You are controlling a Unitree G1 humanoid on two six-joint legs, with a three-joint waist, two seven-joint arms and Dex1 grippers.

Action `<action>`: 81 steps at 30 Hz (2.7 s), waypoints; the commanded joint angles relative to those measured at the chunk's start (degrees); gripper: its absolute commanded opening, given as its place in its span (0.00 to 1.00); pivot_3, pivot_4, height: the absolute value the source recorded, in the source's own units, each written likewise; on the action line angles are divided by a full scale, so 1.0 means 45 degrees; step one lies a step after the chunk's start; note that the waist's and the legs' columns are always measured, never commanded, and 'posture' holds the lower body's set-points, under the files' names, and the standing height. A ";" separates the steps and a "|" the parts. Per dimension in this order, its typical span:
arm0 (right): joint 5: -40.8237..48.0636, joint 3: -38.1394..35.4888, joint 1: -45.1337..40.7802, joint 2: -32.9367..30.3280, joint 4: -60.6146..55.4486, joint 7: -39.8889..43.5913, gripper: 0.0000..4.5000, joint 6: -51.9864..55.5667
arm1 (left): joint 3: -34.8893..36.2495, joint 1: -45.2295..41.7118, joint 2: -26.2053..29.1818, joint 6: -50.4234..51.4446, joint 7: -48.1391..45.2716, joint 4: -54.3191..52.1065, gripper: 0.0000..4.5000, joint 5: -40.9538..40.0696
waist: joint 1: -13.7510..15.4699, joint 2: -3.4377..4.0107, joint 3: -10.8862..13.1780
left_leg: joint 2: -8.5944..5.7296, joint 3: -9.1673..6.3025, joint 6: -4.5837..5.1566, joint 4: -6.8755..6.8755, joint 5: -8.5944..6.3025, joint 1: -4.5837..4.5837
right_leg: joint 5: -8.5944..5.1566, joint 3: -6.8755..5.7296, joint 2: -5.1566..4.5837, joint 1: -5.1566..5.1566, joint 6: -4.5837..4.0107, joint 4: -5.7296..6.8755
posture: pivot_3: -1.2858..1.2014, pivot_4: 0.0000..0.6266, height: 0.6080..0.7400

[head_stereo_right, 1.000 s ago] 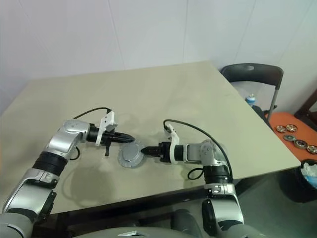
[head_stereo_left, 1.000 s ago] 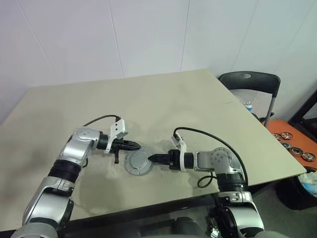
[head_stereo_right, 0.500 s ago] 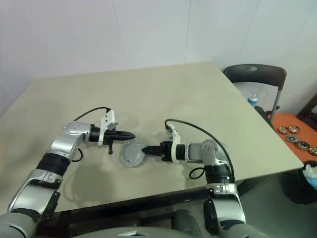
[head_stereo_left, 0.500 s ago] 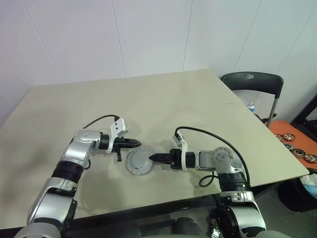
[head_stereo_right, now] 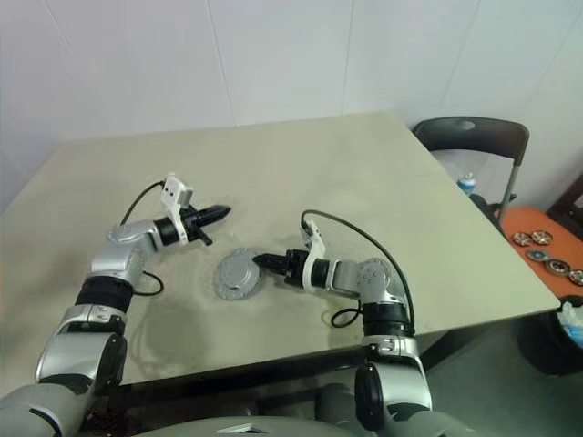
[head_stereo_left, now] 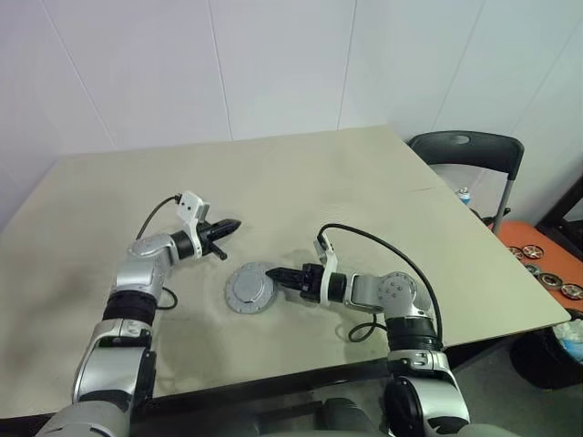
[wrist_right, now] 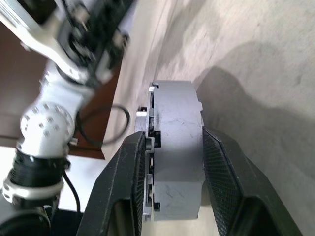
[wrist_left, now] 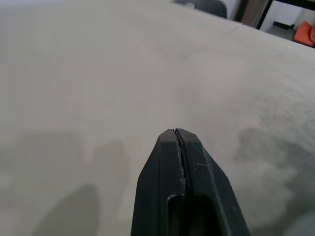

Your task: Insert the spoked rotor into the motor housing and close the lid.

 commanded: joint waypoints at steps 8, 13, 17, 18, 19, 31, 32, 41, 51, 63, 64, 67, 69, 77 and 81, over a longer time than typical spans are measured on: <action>-0.0011 0.3820 0.0843 -0.2783 -0.2123 0.2122 0.33 0.0527 | -0.0255 0.0487 0.0015 0.0524 -0.0690 -0.1967 0.00 -0.0257 | 0.0271 -0.0002 -0.0003 | -0.0012 -0.0001 -0.0019 0.0014 0.0010 -0.0103 | 0.0008 -0.0002 -0.0012 -0.0096 -0.0005 -0.0001 | 0.52 0.00 1.00; -0.0295 0.6510 0.1507 -0.4909 -0.3623 0.3827 0.33 -0.0049 | -0.0432 0.0823 -0.0019 0.0639 -0.0758 -0.2397 0.00 -0.0207 | 0.0205 -0.0022 -0.0020 | -0.0009 0.0015 -0.0016 0.0009 0.0009 -0.0086 | 0.0007 0.0008 -0.0008 -0.0086 -0.0003 -0.0008 | 0.52 0.00 1.00; -0.0533 0.6691 0.1357 -0.4572 -0.3273 0.3520 0.33 -0.0590 | -0.0447 0.0924 -0.0058 0.0624 -0.0701 -0.2450 0.00 -0.0189 | 0.0178 -0.0040 -0.0025 | 0.0039 0.0016 -0.0016 0.0009 0.0009 -0.0039 | 0.0011 0.0008 0.0044 -0.0060 -0.0011 0.0005 | 0.52 0.00 1.00; -0.0567 0.6511 0.1282 -0.4259 -0.3078 0.3270 0.33 -0.0674 | -0.0447 0.0947 -0.0060 0.0639 -0.0688 -0.2492 0.00 -0.0191 | 0.0177 -0.0045 -0.0022 | 0.0049 0.0015 -0.0016 0.0009 0.0009 -0.0018 | 0.0016 0.0007 0.0055 -0.0043 -0.0020 0.0008 | 0.52 0.00 1.00; -0.0592 0.6346 0.1241 -0.3988 -0.2930 0.3085 0.33 -0.0734 | -0.0447 0.0985 -0.0064 0.0659 -0.0673 -0.2559 0.00 -0.0197 | 0.0168 -0.0055 -0.0014 | 0.0055 0.0014 -0.0016 0.0003 0.0010 0.0026 | 0.0021 0.0008 0.0067 -0.0010 -0.0028 0.0010 | 0.52 0.00 1.00; -0.0378 0.4593 0.1020 -0.2247 -0.2082 0.2105 0.31 -0.1137 | -0.0447 0.1046 -0.0083 0.0692 -0.0580 -0.2635 0.00 -0.0189 | 0.0018 -0.0060 0.0002 | 0.0225 0.0001 -0.0017 -0.0017 0.0008 0.0212 | 0.0030 0.0012 0.0272 0.0147 -0.0048 -0.0011 | 0.52 0.00 1.00; -0.0010 0.3877 0.0887 -0.1954 -0.1883 0.1965 0.31 -0.1120 | -0.0371 0.1002 -0.0129 0.0678 -0.0555 -0.2598 0.00 -0.0261 | 0.0023 -0.0059 0.0002 | 0.0223 0.0001 -0.0017 -0.0012 0.0008 0.0200 | 0.0037 0.0012 0.0269 0.0140 -0.0059 -0.0013 | 0.52 0.00 1.00; 0.1053 -0.0142 -0.0547 -0.0497 0.0490 -0.0097 0.30 -0.2484 | 0.1448 -0.0531 -0.0501 0.0195 0.1883 -0.0383 0.00 -0.0704 | 0.0607 -0.0080 0.0030 | 0.0156 0.0015 -0.0037 0.0021 0.0017 0.0061 | 0.0090 0.0027 0.0216 0.0023 -0.0136 -0.0024 | 0.52 0.00 1.00; 0.1663 -0.1215 -0.0886 -0.0053 0.1024 -0.0965 0.30 -0.2330 | 0.1429 -0.0651 -0.0547 0.0357 0.1638 -0.0043 0.00 -0.0667 | 0.0563 -0.0082 0.0028 | 0.0039 0.0026 -0.0107 0.0011 0.0039 -0.0125 | 0.0096 0.0036 0.0064 -0.0172 -0.0134 0.0009 | 0.52 0.00 1.00; 0.2422 -0.2957 -0.1532 0.0491 0.2019 -0.2260 0.30 -0.2883 | 0.1319 -0.0411 -0.0731 0.1208 0.1546 -0.0189 0.00 -0.0681 | 0.0524 -0.0082 0.0028 | 0.0022 0.0027 -0.0109 0.0026 0.0041 -0.0123 | 0.0107 0.0035 0.0050 -0.0156 -0.0114 0.0009 | 0.52 0.00 1.00; 0.2488 -0.3046 -0.1556 0.0545 0.2037 -0.2322 0.30 -0.2912 | 0.1332 -0.0387 -0.0750 0.1294 0.1551 -0.0232 0.00 -0.0724 | 0.0518 -0.0082 0.0028 | 0.0022 0.0027 -0.0109 0.0026 0.0041 -0.0123 | 0.0107 0.0035 0.0049 -0.0156 -0.0114 0.0009 | 0.52 0.00 1.00; 0.2745 -0.3515 -0.1740 0.0756 0.2216 -0.2651 0.30 -0.3270 | 0.1360 -0.0320 -0.0864 0.1648 0.1543 -0.0315 0.00 -0.0897 | 0.0489 -0.0081 0.0028 | 0.0023 0.0027 -0.0109 0.0026 0.0041 -0.0122 | 0.0107 0.0035 0.0050 -0.0157 -0.0114 0.0012 | 0.52 0.00 1.00; 0.2903 -0.3748 -0.1829 0.0882 0.2288 -0.2806 0.30 -0.3494 | 0.1428 -0.0277 -0.0988 0.1981 0.1532 -0.0360 0.00 -0.1108 | 0.0495 -0.0082 0.0028 | 0.0024 0.0026 -0.0109 0.0027 0.0041 -0.0121 | 0.0107 0.0035 0.0051 -0.0157 -0.0114 0.0015 | 0.52 0.00 1.00; 0.3492 -0.3907 -0.1729 0.1301 0.1998 -0.2891 0.30 -0.4057 | 0.2312 0.0180 -0.1606 0.4206 0.1606 -0.1132 0.28 -0.2855 | 0.0492 -0.0082 0.0028 | 0.0020 0.0027 -0.0109 0.0034 0.0041 -0.0125 | 0.0108 0.0036 0.0045 -0.0157 -0.0113 0.0016 | 0.52 0.00 1.00; 0.3686 -0.3810 -0.1652 0.1312 0.1914 -0.2959 0.30 -0.4123 | 0.2839 0.0110 -0.1645 0.4890 0.1836 -0.1326 0.58 -0.3535 | 0.0423 -0.0081 0.0028 | 0.0021 0.0026 -0.0109 0.0040 0.0041 -0.0122 | 0.0108 0.0036 0.0047 -0.0156 -0.0113 0.0024 | 0.52 0.00 1.00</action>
